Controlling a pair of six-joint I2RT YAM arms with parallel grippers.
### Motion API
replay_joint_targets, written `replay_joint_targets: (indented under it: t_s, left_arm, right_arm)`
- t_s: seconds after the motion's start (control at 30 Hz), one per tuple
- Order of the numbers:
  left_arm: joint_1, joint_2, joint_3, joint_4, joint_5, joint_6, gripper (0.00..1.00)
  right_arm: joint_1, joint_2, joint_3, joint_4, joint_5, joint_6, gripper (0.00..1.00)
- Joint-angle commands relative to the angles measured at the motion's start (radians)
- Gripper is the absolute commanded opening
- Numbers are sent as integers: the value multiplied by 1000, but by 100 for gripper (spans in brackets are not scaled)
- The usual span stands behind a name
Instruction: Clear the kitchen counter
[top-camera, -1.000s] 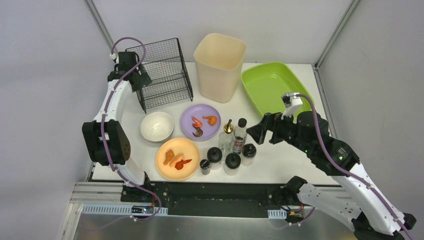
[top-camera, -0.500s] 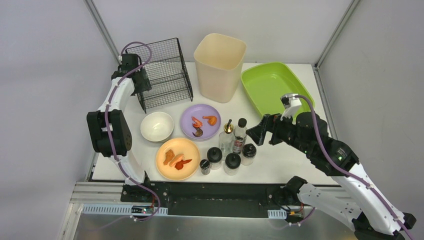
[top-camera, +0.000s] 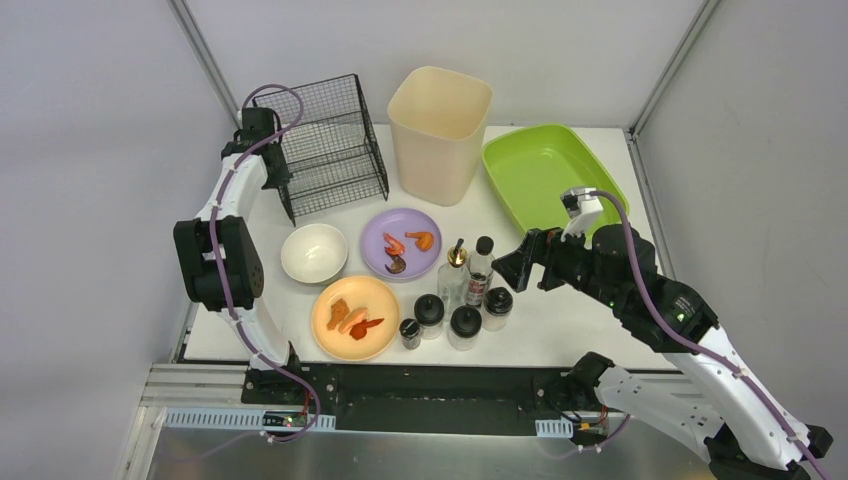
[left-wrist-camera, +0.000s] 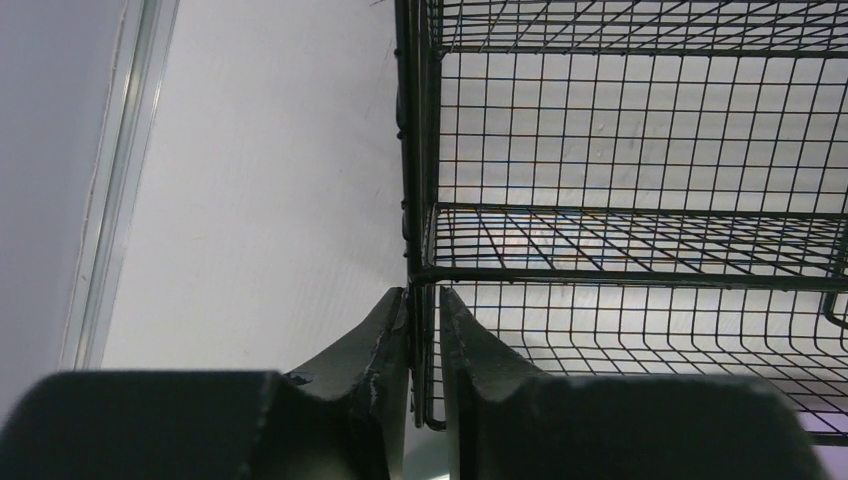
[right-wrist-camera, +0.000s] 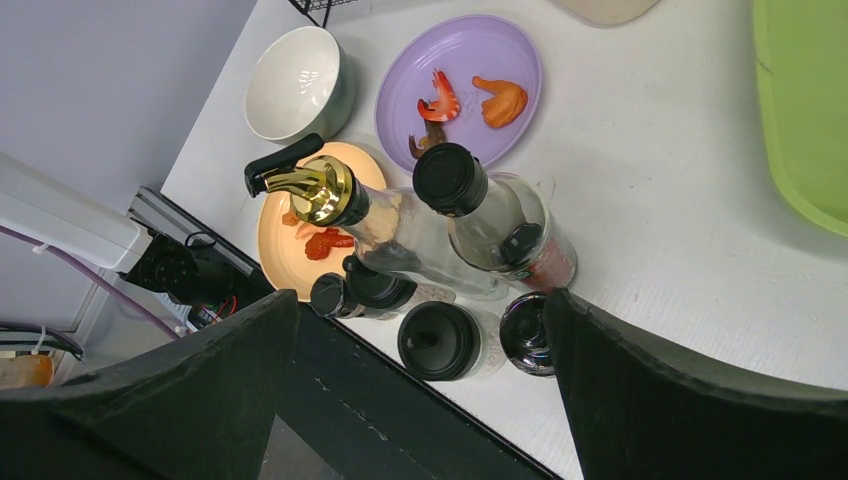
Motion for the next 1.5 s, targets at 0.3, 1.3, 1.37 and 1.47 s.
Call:
replay_joint_targets:
  t_s: [0.3, 1.3, 1.37, 1.47]
  left_arm:
    - [-16, -77, -84, 53, 107, 43, 0]
    - [-60, -408, -192, -89, 122, -118, 72]
    - [-60, -447, -197, -159, 144, -145, 72]
    - [-61, -519, -227, -239, 133, -212, 72]
  right_arm:
    - [7, -18, 0, 15, -14, 8, 96]
    - [8, 3, 16, -6, -36, 8, 97]
    - [9, -2, 8, -2, -37, 10, 97]
    - [8, -11, -8, 13, -47, 11, 97]
